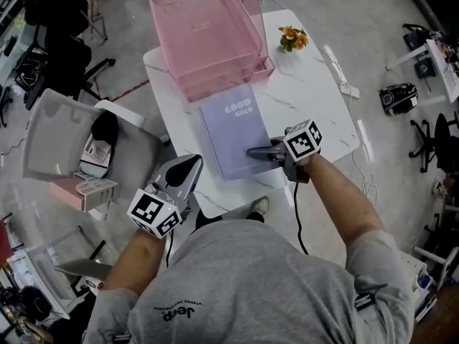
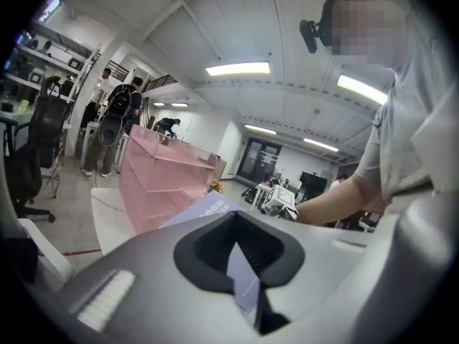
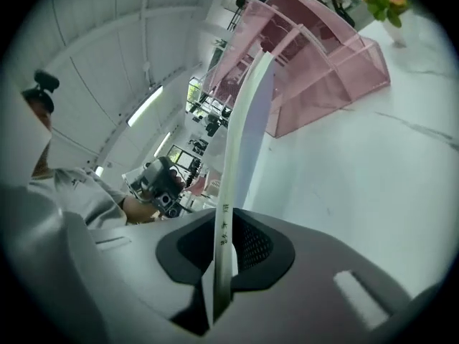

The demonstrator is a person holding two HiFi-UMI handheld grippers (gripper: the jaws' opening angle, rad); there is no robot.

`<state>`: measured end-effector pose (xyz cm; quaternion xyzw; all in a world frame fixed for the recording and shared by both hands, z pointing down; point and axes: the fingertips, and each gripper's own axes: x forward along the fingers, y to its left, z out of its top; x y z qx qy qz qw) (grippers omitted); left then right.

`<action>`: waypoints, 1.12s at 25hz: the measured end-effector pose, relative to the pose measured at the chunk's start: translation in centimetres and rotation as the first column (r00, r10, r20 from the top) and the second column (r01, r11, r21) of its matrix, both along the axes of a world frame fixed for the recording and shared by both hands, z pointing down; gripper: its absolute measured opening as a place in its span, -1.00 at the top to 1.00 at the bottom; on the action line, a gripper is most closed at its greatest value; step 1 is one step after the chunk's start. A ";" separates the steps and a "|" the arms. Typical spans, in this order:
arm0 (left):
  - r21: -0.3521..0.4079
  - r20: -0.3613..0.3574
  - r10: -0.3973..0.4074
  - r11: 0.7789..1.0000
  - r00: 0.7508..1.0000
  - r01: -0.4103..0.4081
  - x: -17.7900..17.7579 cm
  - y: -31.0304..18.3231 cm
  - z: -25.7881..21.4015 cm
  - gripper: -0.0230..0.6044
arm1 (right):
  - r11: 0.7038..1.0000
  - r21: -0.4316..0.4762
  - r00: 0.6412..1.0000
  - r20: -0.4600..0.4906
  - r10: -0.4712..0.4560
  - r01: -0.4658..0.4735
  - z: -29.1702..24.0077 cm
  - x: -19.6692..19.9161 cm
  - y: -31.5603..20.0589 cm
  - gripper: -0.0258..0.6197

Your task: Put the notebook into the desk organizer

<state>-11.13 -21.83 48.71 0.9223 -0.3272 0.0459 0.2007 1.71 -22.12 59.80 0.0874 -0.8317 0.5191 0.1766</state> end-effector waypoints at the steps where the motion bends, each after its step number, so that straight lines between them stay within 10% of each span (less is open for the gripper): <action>1: -0.005 0.000 -0.012 1.000 1.000 0.012 -0.7 0.0 0.3 0.75 | 1.000 -0.024 1.000 0.024 0.013 -0.013 0.4 -0.6 -0.5 0.83; 15: -0.040 0.011 -0.074 0.996 0.997 0.075 -6.4 -0.6 2.4 0.75 | 0.972 -0.198 0.980 0.132 0.151 -0.123 3.9 -3.0 -5.7 0.82; 28: -0.062 0.016 -0.096 0.993 0.995 0.097 -8.5 -0.7 3.6 0.75 | 0.980 -0.174 0.984 0.128 0.121 -0.098 5.2 -3.9 -9.4 0.82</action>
